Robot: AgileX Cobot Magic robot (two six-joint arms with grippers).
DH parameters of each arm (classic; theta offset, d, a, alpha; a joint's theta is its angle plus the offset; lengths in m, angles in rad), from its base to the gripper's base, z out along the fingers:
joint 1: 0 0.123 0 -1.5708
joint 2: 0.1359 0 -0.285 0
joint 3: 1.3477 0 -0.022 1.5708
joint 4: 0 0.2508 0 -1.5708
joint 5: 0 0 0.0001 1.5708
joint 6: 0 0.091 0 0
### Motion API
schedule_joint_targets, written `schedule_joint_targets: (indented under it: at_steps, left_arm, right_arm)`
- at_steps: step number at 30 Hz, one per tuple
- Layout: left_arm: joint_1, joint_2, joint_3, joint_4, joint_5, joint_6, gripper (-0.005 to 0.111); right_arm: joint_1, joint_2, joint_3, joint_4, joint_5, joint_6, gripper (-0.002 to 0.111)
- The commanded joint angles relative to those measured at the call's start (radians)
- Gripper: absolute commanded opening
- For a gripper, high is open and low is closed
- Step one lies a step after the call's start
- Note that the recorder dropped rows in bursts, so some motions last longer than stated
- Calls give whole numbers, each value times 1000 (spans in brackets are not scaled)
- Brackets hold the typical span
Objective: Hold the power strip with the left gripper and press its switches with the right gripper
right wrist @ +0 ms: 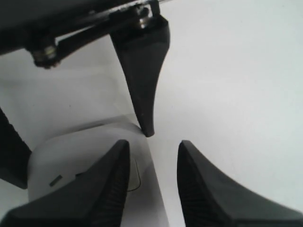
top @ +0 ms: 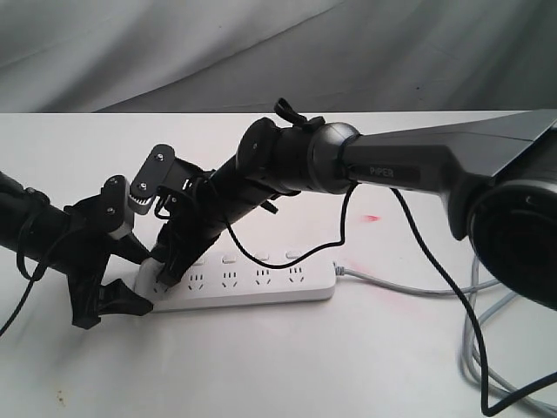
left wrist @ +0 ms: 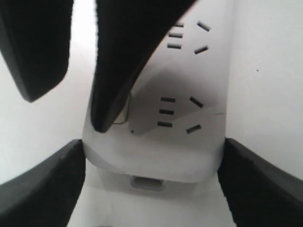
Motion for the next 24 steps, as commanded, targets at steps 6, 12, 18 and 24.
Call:
schedule_joint_targets:
  at_steps: [6, 12, 18, 24]
  left_arm:
    - [1, 0, -5, 1, 15, -3, 61]
    - [1, 0, -5, 1, 15, -1, 61]
    - [1, 0, -5, 1, 15, -1, 61]
    - [1, 0, -5, 1, 15, -3, 61]
  right_arm:
    - [2, 20, -6, -14, 10, -7, 32]
    - [0, 20, -6, -17, -2, -7, 32]
    - [0, 20, -6, -58, 13, -7, 32]
    - [0, 28, -6, -89, 17, -7, 32]
